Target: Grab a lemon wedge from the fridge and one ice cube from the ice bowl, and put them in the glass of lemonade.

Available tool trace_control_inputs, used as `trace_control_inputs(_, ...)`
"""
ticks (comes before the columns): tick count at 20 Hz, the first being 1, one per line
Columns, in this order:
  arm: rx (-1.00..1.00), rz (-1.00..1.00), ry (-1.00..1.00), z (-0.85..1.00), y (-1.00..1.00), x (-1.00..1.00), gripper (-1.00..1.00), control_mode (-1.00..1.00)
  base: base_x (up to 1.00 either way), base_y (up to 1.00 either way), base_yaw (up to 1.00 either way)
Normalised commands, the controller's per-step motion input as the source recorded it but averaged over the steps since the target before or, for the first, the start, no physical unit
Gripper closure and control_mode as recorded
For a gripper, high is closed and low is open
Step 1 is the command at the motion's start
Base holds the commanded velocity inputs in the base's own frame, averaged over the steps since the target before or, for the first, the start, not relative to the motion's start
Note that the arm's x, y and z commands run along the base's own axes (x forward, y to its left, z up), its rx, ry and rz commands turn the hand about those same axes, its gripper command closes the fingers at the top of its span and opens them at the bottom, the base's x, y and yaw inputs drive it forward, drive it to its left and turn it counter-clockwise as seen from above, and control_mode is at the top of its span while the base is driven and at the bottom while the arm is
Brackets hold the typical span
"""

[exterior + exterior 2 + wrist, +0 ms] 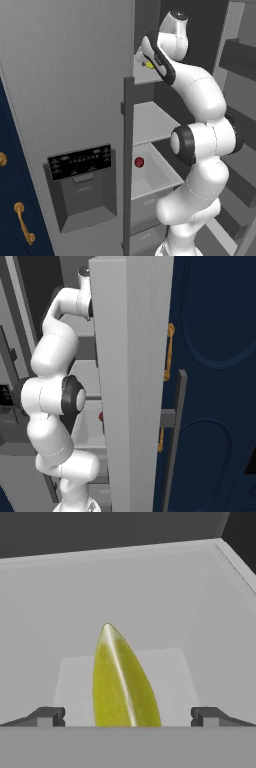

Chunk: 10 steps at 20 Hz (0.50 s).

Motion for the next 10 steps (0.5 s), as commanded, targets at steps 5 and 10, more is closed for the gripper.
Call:
trace_control_inputs(5, 0.0, 0.0, 0.0, -0.16, 0.0, 0.13, -1.0, -1.0, 0.0, 0.0, 0.0)
trace_control_inputs(10, 0.0, 0.0, 0.0, -0.1, 0.0, 0.0, 1.0, -1.0, 0.0, 0.0, 0.0)
